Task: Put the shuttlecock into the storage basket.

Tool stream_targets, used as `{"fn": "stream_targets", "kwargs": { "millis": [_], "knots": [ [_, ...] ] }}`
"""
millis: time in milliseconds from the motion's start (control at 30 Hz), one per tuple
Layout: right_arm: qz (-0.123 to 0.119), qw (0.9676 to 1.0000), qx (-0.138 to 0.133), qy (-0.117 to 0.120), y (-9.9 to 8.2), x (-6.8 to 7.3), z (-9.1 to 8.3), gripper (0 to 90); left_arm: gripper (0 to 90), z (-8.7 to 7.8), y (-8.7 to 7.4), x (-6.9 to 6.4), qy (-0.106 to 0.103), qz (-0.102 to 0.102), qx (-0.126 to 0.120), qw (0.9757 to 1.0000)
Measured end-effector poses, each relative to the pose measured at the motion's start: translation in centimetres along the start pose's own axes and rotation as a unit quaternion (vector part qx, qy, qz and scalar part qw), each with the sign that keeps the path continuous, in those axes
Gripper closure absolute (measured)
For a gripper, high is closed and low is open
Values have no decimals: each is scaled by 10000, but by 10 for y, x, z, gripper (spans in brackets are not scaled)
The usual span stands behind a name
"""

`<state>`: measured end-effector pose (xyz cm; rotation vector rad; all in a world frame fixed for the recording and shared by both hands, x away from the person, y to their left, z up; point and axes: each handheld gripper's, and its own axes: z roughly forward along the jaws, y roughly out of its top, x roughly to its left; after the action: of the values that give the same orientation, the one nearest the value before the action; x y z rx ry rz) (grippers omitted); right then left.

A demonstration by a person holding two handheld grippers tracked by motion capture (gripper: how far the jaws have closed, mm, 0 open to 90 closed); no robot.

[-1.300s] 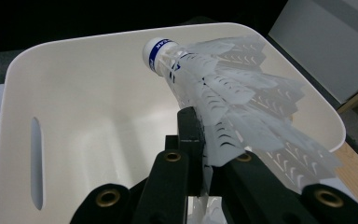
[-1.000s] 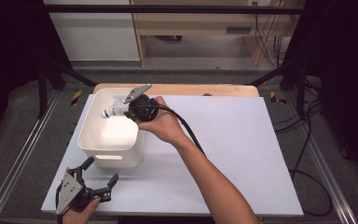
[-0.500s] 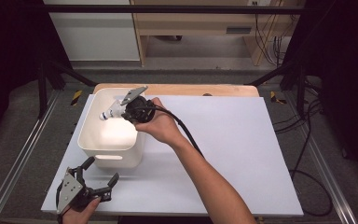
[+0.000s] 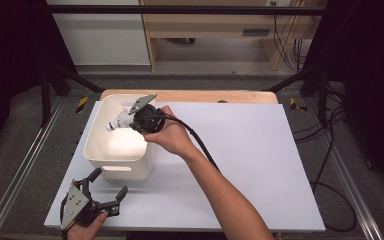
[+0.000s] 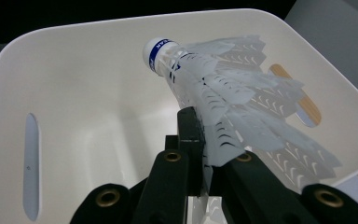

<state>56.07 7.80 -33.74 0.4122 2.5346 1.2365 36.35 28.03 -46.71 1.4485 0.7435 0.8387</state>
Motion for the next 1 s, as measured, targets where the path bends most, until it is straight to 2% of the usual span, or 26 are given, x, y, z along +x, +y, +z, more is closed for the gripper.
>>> {"fn": "stream_targets", "kwargs": {
  "millis": [1000],
  "knots": [
    [109,9997,101,170,-11,6,9,893,3,0,0,-2,-47,29,6,10000]
  ]
}}
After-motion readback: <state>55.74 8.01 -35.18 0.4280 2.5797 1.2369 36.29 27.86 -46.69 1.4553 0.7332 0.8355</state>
